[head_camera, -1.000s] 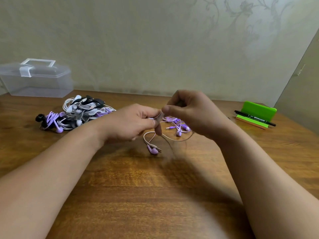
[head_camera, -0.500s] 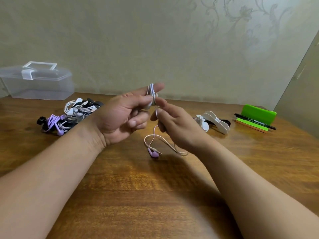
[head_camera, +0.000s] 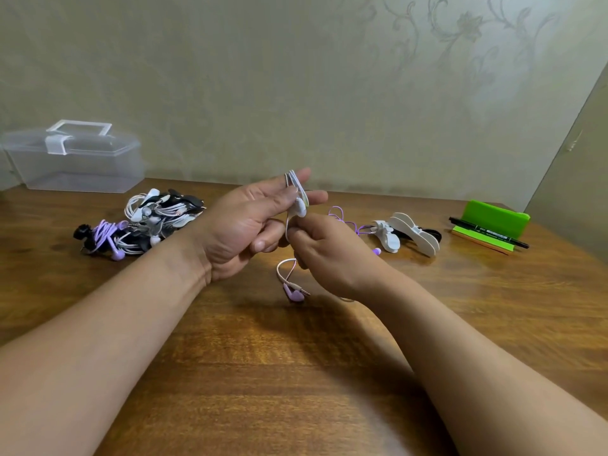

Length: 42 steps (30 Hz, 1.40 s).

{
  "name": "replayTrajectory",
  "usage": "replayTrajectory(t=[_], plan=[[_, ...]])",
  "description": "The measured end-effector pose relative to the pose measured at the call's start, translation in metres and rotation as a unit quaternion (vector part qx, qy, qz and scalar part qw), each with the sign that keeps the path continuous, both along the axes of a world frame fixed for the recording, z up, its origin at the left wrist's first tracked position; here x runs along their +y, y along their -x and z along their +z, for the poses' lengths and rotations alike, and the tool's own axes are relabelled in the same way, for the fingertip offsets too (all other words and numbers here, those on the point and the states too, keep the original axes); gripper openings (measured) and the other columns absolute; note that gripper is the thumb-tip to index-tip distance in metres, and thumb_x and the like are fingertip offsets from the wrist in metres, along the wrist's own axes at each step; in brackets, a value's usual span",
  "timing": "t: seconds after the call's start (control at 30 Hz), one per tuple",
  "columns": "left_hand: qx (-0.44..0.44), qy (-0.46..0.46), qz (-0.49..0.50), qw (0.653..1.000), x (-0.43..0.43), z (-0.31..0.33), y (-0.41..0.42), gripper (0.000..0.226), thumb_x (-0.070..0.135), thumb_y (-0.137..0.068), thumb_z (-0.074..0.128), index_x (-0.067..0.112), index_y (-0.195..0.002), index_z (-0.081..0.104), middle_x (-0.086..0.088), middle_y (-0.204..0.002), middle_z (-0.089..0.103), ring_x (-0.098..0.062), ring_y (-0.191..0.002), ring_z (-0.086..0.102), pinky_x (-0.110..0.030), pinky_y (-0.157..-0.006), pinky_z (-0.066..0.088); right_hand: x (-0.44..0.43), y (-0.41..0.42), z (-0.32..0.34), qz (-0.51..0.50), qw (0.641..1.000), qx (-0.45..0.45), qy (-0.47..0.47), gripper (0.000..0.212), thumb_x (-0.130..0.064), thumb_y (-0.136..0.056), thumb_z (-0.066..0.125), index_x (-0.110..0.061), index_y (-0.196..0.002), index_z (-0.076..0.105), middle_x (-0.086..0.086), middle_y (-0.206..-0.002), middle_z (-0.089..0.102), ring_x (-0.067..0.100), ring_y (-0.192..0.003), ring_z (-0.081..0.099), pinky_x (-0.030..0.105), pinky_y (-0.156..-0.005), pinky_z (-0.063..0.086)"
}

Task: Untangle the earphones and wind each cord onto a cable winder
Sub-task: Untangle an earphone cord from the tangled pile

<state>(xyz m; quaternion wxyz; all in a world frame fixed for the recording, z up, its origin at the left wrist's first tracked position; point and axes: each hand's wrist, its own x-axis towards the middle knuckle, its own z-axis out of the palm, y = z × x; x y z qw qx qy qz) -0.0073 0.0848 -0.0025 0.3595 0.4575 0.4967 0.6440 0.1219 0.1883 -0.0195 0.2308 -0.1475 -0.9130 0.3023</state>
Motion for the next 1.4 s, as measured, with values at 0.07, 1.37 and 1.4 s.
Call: replayTrajectory(t=[0.07,1.37,1.4], plan=[[0.002,-0.008,0.013,1.0,0.001,0.0,0.001,0.038,0.024,-0.104,0.051,0.021,-0.141,0.059,-0.007,-0.125,0.074,-0.002,-0.033,0.027,-0.025,-0.046,0.016,0.0,0.0,0.001,0.004,1.0,-0.01,-0.001,0.027,-0.018,-0.107,0.043,-0.012,-0.092,0.065,-0.025,-0.061,0.06,-0.004,-0.062,0.053,0.014,-0.057,0.036],[0.234,0.113,-0.112,0.959,-0.016,0.005,0.0,0.027,0.002,-0.104,0.053,0.01,-0.122,0.071,0.005,-0.084,0.074,-0.002,-0.047,0.046,-0.015,-0.047,0.034,0.043,-0.032,0.033,0.092,0.96,0.102,0.243,0.006,-0.005,-0.097,0.069,-0.006,-0.102,0.067,0.002,-0.08,0.066,0.014,-0.071,0.066,0.025,-0.063,0.048],[0.237,0.112,-0.116,0.958,-0.017,0.006,-0.002,0.023,0.009,-0.105,0.054,0.01,-0.119,0.072,0.005,-0.073,0.07,-0.009,-0.043,0.036,-0.02,-0.044,0.027,0.044,-0.031,0.031,0.093,0.96,0.098,0.245,0.005,-0.006,-0.097,0.069,-0.006,-0.101,0.067,0.004,-0.081,0.066,0.016,-0.074,0.068,0.028,-0.066,0.048]])
